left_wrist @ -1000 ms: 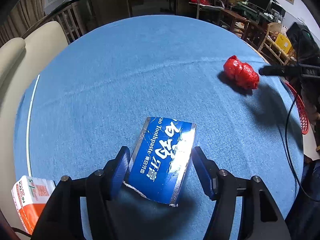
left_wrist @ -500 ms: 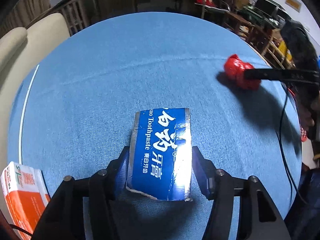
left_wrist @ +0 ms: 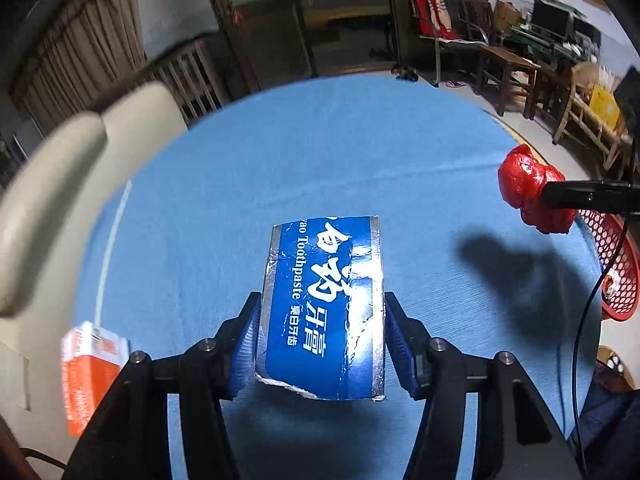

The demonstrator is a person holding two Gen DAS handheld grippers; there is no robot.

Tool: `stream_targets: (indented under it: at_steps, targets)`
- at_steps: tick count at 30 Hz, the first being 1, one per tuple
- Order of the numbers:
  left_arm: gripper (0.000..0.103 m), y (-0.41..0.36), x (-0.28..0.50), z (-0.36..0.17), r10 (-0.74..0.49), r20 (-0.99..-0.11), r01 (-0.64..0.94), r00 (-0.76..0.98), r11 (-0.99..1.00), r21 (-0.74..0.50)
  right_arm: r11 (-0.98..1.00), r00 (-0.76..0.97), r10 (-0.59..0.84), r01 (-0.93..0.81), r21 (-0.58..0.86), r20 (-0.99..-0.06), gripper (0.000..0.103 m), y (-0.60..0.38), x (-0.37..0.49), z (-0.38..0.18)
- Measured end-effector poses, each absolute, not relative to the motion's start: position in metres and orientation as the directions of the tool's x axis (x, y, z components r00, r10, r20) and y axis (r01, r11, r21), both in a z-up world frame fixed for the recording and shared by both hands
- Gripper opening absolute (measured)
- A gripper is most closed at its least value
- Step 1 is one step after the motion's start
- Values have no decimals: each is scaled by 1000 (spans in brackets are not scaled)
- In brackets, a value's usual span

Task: Collect trash
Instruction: 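Carry the red bag and blue box over the red wastebasket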

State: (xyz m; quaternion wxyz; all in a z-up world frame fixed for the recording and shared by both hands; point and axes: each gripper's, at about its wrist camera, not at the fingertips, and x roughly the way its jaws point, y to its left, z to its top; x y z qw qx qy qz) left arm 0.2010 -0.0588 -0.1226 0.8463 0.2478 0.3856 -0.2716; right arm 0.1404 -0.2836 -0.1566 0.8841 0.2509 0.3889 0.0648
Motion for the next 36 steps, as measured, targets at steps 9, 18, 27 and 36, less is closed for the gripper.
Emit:
stream_targets:
  at_steps: [9, 18, 27, 36]
  targets:
    - [60, -93, 116, -90, -282, -691, 624, 665, 719, 307, 869, 756, 263, 84, 487, -600, 46, -304, 67, -124]
    - [60, -106, 77, -64, -305, -633, 607, 711, 720, 335, 879, 796, 219, 90, 467, -564, 46, -311, 18, -109]
    - [60, -122, 55, -51, -314, -615, 605, 724, 717, 346, 875, 801, 196, 117, 470, -565, 46, -324, -16, -111]
    - [60, -148, 39, -49, -334, -609, 632, 719, 679, 374, 853, 819, 168, 158, 497, -549, 46, -350, -49, -111]
